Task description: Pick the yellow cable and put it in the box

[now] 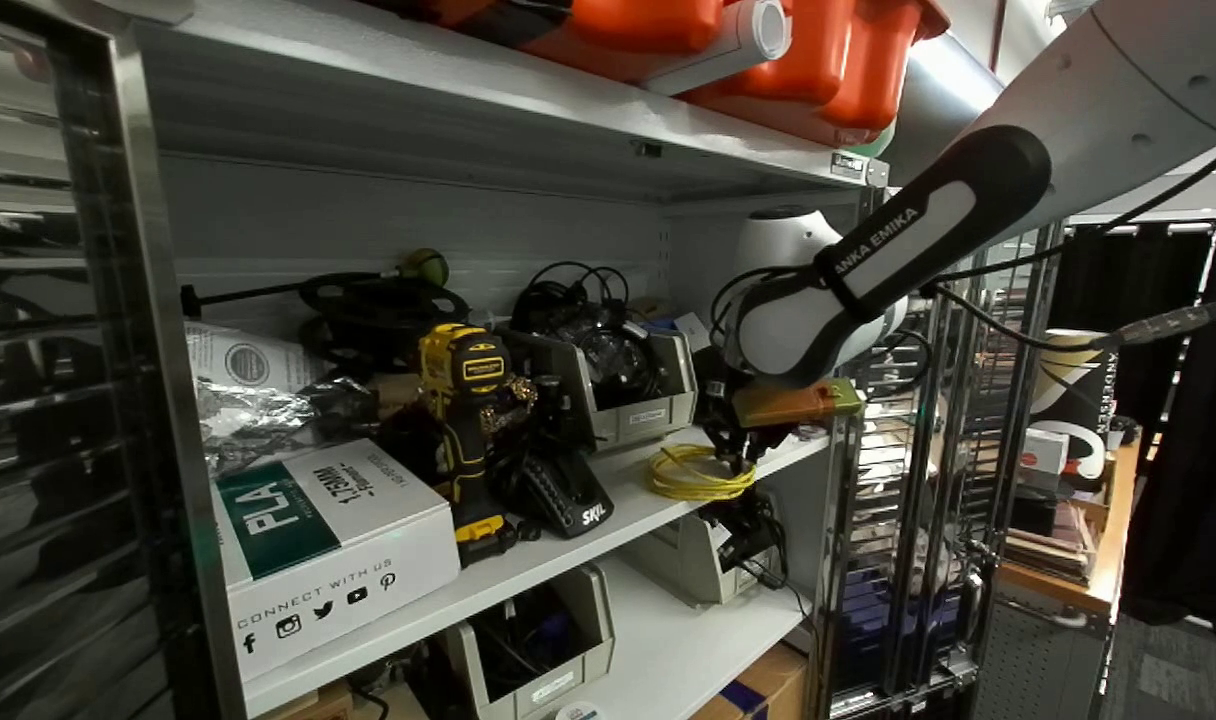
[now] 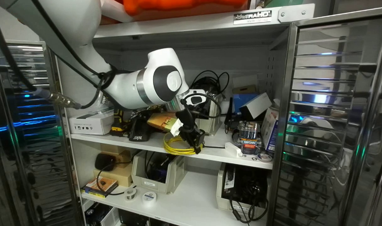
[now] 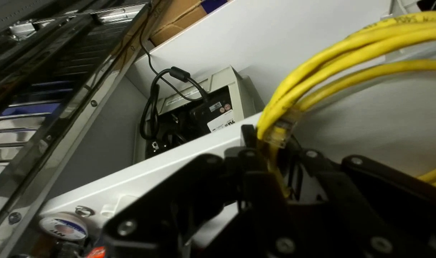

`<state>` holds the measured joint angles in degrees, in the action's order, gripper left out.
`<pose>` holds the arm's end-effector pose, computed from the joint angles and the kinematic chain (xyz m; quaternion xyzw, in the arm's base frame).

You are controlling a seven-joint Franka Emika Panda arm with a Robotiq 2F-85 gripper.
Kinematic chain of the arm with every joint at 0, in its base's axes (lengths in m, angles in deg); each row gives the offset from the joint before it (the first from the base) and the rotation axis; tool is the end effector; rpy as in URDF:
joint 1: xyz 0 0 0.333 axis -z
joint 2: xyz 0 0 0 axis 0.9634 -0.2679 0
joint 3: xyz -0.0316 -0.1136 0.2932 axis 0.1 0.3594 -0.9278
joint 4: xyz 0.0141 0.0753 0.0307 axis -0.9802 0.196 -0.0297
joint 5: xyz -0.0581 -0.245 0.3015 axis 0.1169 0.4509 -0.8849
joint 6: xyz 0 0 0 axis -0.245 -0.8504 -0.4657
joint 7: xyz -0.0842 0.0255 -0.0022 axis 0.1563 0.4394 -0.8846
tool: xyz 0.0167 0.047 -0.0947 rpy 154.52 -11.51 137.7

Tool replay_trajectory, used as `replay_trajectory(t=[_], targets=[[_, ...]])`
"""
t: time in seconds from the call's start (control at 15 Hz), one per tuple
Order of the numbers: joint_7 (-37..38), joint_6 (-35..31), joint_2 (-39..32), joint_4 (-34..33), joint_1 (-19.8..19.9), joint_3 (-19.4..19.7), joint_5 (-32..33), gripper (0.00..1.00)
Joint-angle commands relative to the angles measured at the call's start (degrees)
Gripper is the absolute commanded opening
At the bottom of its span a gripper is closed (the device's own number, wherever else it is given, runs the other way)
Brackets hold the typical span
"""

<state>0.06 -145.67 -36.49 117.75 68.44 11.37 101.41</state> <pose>0.6324 -0.0030 0.3801 0.9718 -0.1457 0.1681 0.0776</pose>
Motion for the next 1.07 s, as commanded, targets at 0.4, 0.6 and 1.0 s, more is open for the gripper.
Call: replay_trajectory(t=[0.4,0.6,1.0], targets=[[23.81,-21.29,16.18,22.35,-0.27,4.47,33.24,0.16],[36.51,-24.15,19.63,21.60,0.86,4.94,47.65,0.14],[62.26,-27.12,21.76,14.00,2.55,3.98,72.45,0.11]])
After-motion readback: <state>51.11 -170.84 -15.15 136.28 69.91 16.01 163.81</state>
